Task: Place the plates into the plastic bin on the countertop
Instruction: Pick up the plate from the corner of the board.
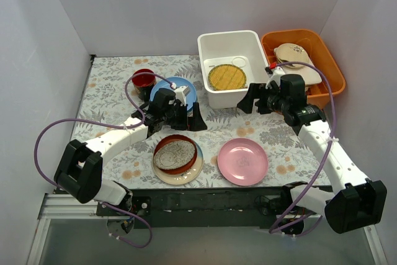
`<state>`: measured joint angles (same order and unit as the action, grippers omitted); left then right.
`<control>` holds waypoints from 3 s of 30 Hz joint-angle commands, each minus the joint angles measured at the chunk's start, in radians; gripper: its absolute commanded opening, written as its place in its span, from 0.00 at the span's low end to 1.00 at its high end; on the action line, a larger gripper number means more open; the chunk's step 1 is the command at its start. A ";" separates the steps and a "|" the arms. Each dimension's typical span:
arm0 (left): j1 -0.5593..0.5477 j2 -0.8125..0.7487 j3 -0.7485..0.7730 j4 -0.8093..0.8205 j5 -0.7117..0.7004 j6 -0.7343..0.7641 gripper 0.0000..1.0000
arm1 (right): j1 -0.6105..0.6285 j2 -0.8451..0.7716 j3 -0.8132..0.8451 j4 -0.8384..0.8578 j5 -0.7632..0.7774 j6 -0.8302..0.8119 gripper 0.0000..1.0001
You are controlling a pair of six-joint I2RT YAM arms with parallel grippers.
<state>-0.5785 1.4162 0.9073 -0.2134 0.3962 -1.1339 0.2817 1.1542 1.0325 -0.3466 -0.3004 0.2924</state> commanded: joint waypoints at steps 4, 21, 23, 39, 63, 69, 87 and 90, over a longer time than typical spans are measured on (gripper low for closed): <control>-0.055 0.026 0.008 0.039 0.004 -0.026 0.98 | -0.004 -0.097 -0.149 0.001 0.026 0.025 0.95; -0.150 0.131 0.064 0.037 0.010 -0.026 0.98 | -0.105 -0.186 -0.371 -0.072 0.024 0.053 0.93; -0.159 0.164 0.077 0.022 0.012 -0.021 0.98 | -0.131 -0.182 -0.397 -0.078 0.021 0.054 0.93; -0.228 0.291 0.125 -0.047 0.013 -0.010 0.98 | -0.245 -0.168 -0.496 -0.135 -0.025 0.051 0.92; -0.303 0.423 0.142 -0.006 0.047 -0.112 0.97 | -0.118 -0.152 -0.584 -0.111 -0.086 0.140 0.87; -0.317 0.446 0.145 -0.004 0.056 -0.116 0.89 | -0.038 -0.182 -0.655 -0.057 -0.077 0.209 0.87; -0.328 0.486 0.154 -0.012 0.040 -0.133 0.00 | -0.018 -0.267 -0.752 0.090 -0.171 0.295 0.75; -0.328 0.469 0.153 -0.015 0.012 -0.135 0.00 | -0.019 -0.278 -0.756 0.087 -0.169 0.295 0.75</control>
<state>-0.8501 1.8645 1.0634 -0.2481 0.4034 -1.2396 0.2386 0.8669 0.3229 -0.3397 -0.3534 0.5312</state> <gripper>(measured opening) 0.054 0.755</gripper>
